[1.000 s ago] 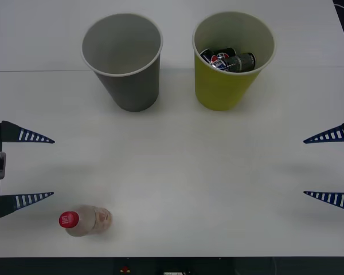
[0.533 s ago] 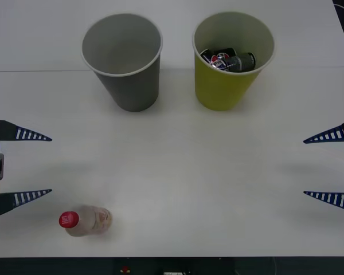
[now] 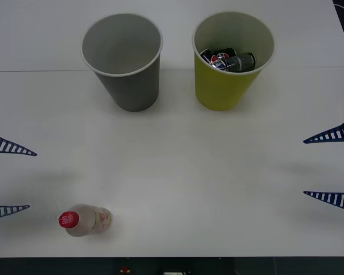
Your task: Put the can into the green bin and the plastic bottle into the gray bin
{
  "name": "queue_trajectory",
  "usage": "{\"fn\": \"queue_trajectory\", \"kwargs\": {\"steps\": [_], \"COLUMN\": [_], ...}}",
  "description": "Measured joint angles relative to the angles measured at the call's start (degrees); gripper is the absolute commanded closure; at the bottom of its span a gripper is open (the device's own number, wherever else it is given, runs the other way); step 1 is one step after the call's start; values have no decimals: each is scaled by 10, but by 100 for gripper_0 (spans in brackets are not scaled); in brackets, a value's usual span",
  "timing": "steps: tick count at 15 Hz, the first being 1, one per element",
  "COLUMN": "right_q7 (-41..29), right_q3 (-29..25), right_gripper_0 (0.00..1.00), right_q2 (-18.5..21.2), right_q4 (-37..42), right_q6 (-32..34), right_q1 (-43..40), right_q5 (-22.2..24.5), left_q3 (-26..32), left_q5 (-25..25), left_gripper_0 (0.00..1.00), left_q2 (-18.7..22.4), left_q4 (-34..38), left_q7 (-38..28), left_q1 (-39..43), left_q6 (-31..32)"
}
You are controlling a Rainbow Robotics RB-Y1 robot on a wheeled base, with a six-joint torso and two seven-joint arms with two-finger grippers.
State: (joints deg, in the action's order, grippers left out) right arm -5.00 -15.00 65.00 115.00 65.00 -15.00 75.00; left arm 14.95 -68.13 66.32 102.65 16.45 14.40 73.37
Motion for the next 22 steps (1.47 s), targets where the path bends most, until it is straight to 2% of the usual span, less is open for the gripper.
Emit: {"fn": "queue_trajectory", "kwargs": {"steps": [5,7,14,22], "right_q7": [0,0,0,0], "right_q3": [0,0,0,0], "right_gripper_0": [0,0,0,0], "right_q2": [0,0,0,0], "right_q4": [0,0,0,0], "right_q6": [0,0,0,0], "right_q1": [0,0,0,0], "right_q5": [0,0,0,0], "left_q3": [-5,-39,-220,-315], "left_q5": [4,27,149,173], "left_gripper_0": [0,0,0,0], "left_q2": [3,4,-2,-60], "left_q4": [-58,-94,-249,-304], "left_q7": [26,43,155,181], "left_q1": [-26,-37,-110,-165], "left_q6": [96,117,107,90]}}
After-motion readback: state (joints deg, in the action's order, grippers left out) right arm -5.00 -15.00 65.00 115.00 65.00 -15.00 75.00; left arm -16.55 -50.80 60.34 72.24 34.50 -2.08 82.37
